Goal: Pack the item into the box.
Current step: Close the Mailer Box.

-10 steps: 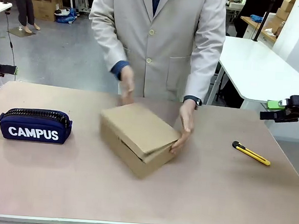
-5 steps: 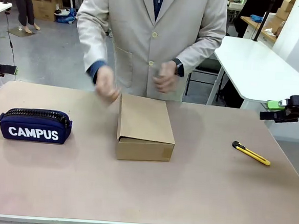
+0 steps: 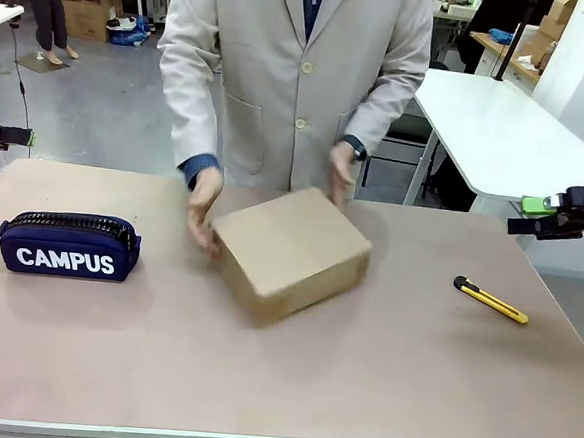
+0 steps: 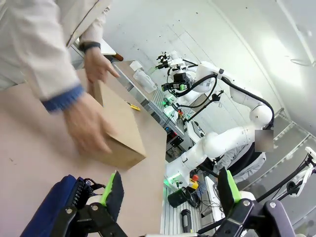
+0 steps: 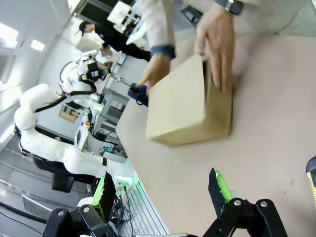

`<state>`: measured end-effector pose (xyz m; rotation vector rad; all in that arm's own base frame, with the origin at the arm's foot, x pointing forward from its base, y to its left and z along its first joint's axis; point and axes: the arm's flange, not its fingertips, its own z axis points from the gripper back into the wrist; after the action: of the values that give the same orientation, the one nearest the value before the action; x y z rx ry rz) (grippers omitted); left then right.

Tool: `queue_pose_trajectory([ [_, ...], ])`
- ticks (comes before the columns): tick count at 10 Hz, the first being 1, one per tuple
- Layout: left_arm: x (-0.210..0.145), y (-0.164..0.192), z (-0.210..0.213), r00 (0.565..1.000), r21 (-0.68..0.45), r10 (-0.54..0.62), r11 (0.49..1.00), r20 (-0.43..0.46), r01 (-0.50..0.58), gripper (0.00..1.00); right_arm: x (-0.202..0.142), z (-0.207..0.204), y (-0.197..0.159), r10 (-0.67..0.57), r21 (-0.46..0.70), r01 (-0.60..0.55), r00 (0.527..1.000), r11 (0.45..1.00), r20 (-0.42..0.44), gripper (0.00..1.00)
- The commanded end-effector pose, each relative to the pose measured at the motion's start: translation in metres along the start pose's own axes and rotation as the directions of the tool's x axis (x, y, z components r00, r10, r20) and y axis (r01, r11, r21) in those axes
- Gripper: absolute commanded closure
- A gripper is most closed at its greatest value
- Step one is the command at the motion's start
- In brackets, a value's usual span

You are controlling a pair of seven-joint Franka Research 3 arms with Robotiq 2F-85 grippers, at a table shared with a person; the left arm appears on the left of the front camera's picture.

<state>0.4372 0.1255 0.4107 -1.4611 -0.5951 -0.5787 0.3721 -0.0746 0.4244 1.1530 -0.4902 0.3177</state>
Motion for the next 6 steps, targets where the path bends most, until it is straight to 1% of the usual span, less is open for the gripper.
queue_pose_trajectory([
  [1,0.0014,-0.0032,-0.0011,1.0,0.007,0.005,1.0,-0.008,-0.005,0.0,-0.0017,0.0026,0.0049,-0.02,-0.001,0.02,1.0,1.0,-0.004,0.0],
  [6,0.0014,-0.0032,-0.0011,1.0,0.007,0.005,1.0,-0.008,-0.005,0.0,-0.0017,0.0026,0.0049,-0.02,-0.001,0.02,1.0,1.0,-0.004,0.0],
])
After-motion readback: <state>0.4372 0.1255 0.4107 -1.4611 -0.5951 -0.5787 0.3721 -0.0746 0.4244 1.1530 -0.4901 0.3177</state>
